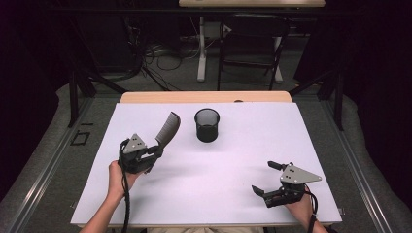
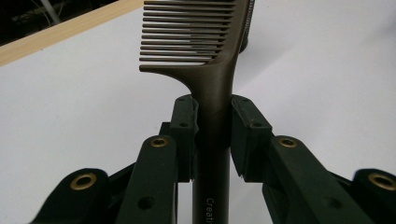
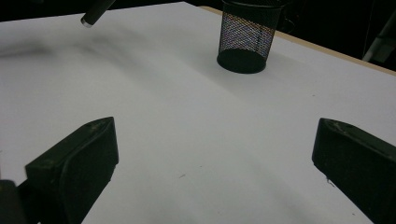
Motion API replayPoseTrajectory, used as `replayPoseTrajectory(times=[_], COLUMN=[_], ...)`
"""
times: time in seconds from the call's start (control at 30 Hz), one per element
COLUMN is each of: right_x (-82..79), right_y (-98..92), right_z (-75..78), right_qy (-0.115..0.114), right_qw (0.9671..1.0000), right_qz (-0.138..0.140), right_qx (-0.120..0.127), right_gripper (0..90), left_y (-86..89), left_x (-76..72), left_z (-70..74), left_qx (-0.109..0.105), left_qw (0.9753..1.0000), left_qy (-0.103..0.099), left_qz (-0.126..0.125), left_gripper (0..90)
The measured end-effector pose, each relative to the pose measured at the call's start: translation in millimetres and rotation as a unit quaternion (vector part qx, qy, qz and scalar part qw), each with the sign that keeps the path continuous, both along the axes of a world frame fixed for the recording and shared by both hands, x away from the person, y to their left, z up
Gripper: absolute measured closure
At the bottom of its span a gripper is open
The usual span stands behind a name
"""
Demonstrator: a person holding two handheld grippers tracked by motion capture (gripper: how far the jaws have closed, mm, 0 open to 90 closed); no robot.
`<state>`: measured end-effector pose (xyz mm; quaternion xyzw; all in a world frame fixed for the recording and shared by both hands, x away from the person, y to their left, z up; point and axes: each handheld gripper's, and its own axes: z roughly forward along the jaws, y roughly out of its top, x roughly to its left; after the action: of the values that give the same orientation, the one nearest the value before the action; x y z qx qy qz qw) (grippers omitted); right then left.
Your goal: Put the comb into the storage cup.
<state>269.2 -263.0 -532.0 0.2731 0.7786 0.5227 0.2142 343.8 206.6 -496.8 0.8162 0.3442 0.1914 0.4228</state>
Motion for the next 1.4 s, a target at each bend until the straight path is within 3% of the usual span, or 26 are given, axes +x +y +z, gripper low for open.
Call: replayPoseTrajectory(times=[0.23, 0.4, 1.0, 1.4], right_x=[0.1, 0.7, 1.3, 1.2], right_y=[0.0, 0.6, 0.8, 0.7], right_z=[-0.1, -0.4, -0.9, -0.7], right_qy=[0.0, 0.002, 0.002, 0.003], right_qw=[1.0, 1.0, 1.0, 1.0], right_qz=[-0.002, -0.002, -0.001, -0.002], right_qx=[0.0, 0.0, -0.001, -0.002], right_gripper=[0.0, 0.0, 0.0, 0.0], left_y=[-1.8, -4.6, -12.8, -17.1], left_x=[-0.1, 1.2, 7.5, 12.8], left_z=[2.3, 3.0, 4.8, 8.9], left_qx=[-0.015, -0.014, -0.026, -0.045], left_qw=[0.9998, 0.9996, 0.9988, 0.9977], left_qy=[-0.015, -0.024, -0.041, -0.051], left_qz=[0.003, 0.002, 0.005, 0.007], left_gripper=[72.6, 72.6, 72.7, 72.7])
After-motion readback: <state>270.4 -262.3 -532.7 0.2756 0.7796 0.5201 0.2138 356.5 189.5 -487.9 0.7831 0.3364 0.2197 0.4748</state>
